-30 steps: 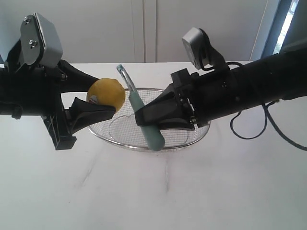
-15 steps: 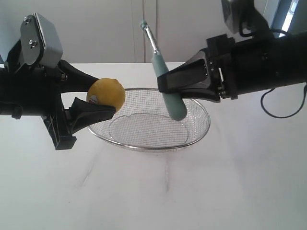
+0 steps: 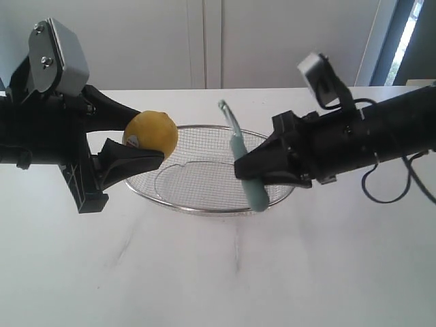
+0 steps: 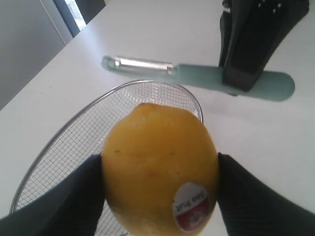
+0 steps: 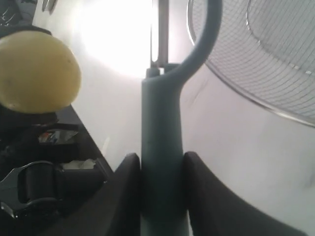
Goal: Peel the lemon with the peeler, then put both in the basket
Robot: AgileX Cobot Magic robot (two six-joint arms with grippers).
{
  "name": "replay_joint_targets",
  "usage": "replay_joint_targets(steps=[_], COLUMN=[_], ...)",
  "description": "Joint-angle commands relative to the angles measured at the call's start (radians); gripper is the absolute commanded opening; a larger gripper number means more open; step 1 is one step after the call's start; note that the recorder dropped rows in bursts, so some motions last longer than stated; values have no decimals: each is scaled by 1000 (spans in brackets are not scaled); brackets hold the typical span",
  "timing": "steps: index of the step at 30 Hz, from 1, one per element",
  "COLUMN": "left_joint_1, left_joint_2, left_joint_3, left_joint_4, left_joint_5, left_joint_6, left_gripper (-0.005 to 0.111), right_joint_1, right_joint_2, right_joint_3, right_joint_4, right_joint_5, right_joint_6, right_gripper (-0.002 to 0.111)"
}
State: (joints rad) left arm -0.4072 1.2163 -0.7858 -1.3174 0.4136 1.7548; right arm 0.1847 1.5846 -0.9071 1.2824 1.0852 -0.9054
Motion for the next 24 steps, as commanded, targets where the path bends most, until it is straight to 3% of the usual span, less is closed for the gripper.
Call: replay_joint_targets(steps=[1, 8, 24], left_joint_1=[-4, -4, -4], left_joint_2=[-6, -5, -5], left_joint_3=[4, 4, 4], left_joint_4=[-36, -36, -36], left_joint_5=[21, 18, 4], left_joint_6=[2, 2, 2], left_gripper=[0, 0, 0], right_joint_1=[63, 144, 144], right_joint_2=[83, 165, 166], right_joint_3=[3, 1, 1], right_joint_4=[71, 153, 247], right_joint_5=[64, 136, 136], right_joint_6=[-8, -35, -77], right_gripper=[0, 0, 0])
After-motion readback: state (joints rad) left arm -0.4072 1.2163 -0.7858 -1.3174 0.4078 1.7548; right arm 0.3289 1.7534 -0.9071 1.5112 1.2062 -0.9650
